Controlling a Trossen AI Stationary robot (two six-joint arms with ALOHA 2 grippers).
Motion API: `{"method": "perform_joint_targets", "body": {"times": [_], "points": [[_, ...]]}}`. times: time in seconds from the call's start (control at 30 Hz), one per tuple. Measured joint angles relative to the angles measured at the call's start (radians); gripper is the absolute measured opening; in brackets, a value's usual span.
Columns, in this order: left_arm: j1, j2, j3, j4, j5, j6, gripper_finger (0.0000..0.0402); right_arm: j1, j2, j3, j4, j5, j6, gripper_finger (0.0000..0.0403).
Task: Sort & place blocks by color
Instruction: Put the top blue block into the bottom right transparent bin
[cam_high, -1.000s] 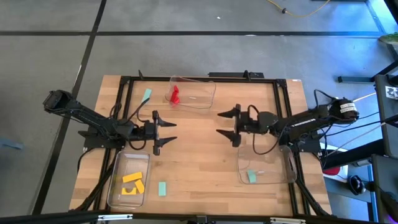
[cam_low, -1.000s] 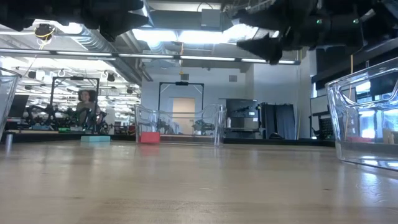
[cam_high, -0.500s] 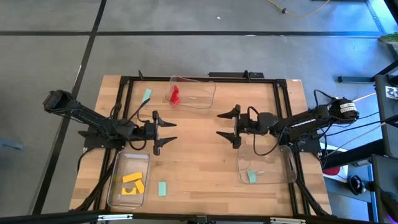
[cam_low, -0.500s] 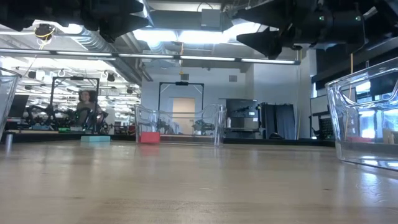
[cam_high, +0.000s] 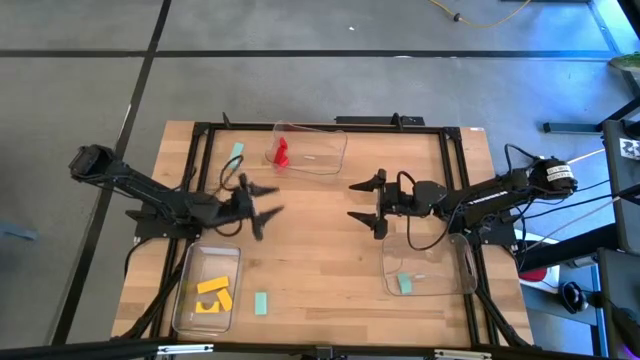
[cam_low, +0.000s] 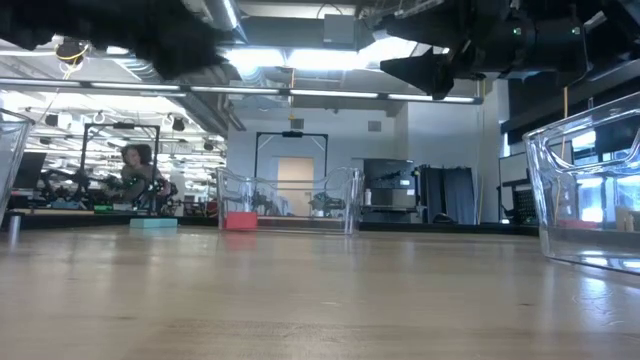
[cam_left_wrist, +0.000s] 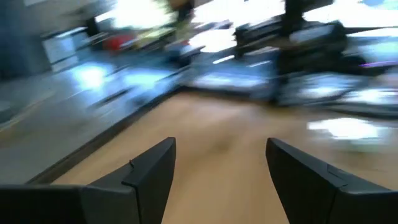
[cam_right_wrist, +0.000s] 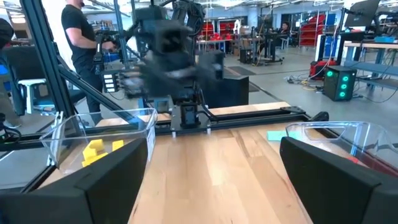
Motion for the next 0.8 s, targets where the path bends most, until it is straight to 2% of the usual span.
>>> {"method": "perform_joint_targets", "body": {"times": [0.1, 0.17, 0.3, 0.43, 0.57, 0.8], "points": [[0.047, 0.0, 0.0, -0.202, -0.268, -0.173, 0.0243, 0.0, 0.0, 0.0, 0.0, 0.0, 0.0, 0.0369], [0.108, 0.0, 0.0, -0.39, -0.355, -0.349, 0.0243, 0.0, 0.0, 0.0, 0.0, 0.0, 0.002, 0.0369], [0.28, 0.0, 0.0, -0.752, -0.309, -0.722, 0.0243, 0.0, 0.0, 0.0, 0.0, 0.0, 0.026, 0.0369], [0.407, 0.019, -0.005, -0.968, -0.308, -0.956, 0.0243, 0.0, 0.0, 0.0, 0.0, 0.0, 0.025, 0.0369], [0.466, 0.043, -0.059, -0.936, -0.331, -1.012, 0.0243, 0.0, 0.0, 0.0, 0.0, 0.0, 0.025, 0.0369], [0.561, 0.081, -0.136, -0.797, -0.277, -0.979, 0.0243, 0.0, 0.0, 0.0, -0.003, 0.0, 0.025, 0.0369]]}}
